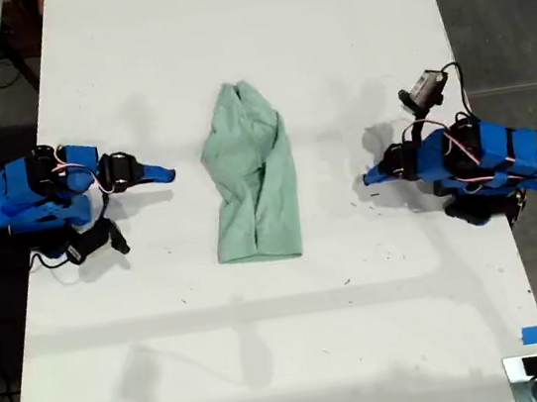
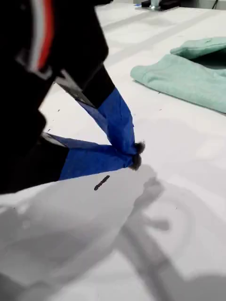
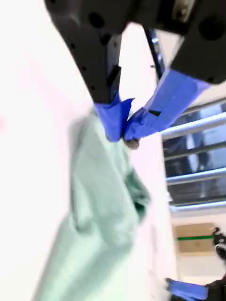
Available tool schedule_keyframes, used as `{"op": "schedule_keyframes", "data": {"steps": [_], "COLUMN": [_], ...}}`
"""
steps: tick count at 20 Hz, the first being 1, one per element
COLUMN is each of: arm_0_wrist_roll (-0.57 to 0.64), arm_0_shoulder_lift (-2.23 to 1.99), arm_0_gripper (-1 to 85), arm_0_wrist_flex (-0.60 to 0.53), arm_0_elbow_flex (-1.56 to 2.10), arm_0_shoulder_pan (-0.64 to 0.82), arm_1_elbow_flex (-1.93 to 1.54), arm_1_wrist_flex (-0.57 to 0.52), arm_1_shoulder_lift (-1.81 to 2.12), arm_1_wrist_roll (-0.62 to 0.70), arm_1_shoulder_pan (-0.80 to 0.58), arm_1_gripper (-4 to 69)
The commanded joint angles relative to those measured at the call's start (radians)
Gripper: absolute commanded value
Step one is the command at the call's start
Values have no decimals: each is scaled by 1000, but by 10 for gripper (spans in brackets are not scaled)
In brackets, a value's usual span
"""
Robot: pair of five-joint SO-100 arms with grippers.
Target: Fold t shirt
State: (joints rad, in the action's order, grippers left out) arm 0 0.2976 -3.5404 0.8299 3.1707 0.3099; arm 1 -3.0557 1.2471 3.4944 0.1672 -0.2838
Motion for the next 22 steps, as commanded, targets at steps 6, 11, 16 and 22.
{"op": "schedule_keyframes", "data": {"steps": [6,11,16,22], "arm_0_wrist_roll": [-32,-34,-34,-35], "arm_0_shoulder_lift": [-64,-64,-64,-64], "arm_0_gripper": [-1,-1,-1,-1], "arm_0_wrist_flex": [34,35,35,35], "arm_0_elbow_flex": [46,46,46,46], "arm_0_shoulder_pan": [12,9,9,9], "arm_1_elbow_flex": [-55,-55,-55,-55], "arm_1_wrist_flex": [-2,-2,-2,-2], "arm_1_shoulder_lift": [17,17,17,17], "arm_1_wrist_roll": [-2,-2,-3,-5], "arm_1_shoulder_pan": [-6,-3,-5,-3], "arm_1_gripper": [-22,-22,-22,-22]}}
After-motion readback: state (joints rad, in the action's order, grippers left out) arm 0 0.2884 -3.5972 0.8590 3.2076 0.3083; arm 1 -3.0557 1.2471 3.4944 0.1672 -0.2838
